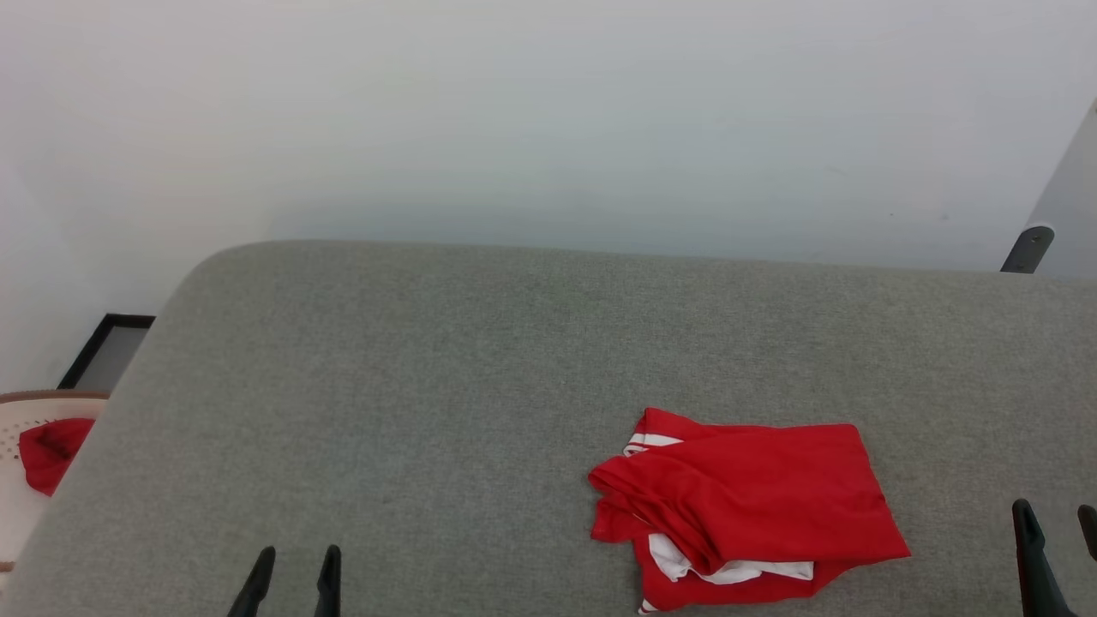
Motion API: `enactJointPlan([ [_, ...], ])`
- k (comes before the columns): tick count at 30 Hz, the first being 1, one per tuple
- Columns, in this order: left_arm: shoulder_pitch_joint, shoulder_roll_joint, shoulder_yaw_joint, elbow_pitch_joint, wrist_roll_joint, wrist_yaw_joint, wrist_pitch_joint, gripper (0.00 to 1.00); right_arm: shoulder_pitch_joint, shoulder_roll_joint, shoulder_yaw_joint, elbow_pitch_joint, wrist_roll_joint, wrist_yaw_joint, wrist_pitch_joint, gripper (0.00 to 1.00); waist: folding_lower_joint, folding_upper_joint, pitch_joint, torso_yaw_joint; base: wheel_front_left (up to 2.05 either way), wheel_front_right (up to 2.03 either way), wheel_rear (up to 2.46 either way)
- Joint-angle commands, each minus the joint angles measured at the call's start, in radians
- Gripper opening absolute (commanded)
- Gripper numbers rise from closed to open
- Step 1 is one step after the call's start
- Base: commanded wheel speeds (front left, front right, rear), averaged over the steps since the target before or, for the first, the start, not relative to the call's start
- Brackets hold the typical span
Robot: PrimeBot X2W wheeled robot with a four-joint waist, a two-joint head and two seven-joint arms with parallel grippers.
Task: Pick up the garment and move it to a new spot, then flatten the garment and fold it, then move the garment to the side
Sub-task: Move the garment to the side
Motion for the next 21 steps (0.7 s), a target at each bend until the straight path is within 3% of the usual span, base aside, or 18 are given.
enactJointPlan([
  [1,-0.011,0.002,0.000,0.003,-0.006,0.001,0.000,1.00,0.016,0.012,-0.007,-0.008,-0.008,0.000,-0.008,1.00,0.0000,0.0000,0.001,0.000,0.00,0.00,0.00],
  [14,-0.012,0.004,-0.008,0.010,-0.007,0.001,0.001,1.00,0.034,0.041,-0.022,-0.028,-0.023,0.000,0.003,1.00,0.0000,0.0000,-0.002,0.008,0.00,0.00,0.00],
  [21,-0.022,0.000,-0.021,0.008,0.000,0.001,0.001,1.00,-0.010,0.020,0.002,-0.050,0.004,0.000,0.039,1.00,0.0000,0.0000,0.006,0.029,0.00,0.00,0.00],
])
